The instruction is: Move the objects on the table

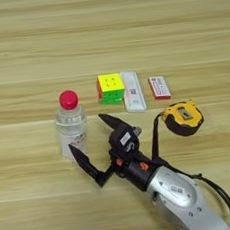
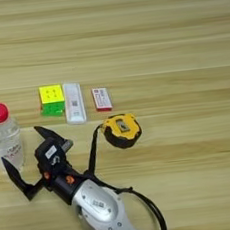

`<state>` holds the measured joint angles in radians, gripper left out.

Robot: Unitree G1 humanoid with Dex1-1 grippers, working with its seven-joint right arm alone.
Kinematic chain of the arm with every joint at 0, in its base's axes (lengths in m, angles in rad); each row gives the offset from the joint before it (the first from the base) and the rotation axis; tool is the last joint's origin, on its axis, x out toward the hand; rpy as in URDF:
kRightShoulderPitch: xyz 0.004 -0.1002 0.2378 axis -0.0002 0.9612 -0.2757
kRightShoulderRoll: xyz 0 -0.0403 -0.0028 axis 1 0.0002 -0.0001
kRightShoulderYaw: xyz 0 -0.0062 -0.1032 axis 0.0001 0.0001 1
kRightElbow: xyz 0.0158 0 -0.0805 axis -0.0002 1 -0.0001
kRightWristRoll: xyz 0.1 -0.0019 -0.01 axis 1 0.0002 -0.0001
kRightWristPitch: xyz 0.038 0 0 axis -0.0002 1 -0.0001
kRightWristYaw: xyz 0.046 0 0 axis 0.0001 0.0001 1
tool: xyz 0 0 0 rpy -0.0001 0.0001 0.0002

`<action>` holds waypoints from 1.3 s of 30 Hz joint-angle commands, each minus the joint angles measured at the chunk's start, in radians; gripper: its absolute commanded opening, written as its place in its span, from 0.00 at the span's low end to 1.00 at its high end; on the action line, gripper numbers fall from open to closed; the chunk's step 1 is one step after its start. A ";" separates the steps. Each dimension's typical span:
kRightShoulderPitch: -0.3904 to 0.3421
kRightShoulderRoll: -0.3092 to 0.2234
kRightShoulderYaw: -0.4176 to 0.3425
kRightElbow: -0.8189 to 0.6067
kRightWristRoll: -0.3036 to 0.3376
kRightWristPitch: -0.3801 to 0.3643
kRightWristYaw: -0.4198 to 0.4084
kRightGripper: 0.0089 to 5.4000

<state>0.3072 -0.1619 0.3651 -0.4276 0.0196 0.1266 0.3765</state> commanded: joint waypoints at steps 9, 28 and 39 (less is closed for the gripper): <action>0.054 -0.042 -0.094 -0.082 0.014 -0.019 -0.022 0.99; 0.058 -0.040 -0.218 -0.057 0.017 -0.033 -0.056 0.99; -0.043 -0.032 -0.334 -0.006 0.012 -0.052 -0.108 0.99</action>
<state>0.3372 -0.1929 0.0683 -0.4230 0.0303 0.1193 0.2991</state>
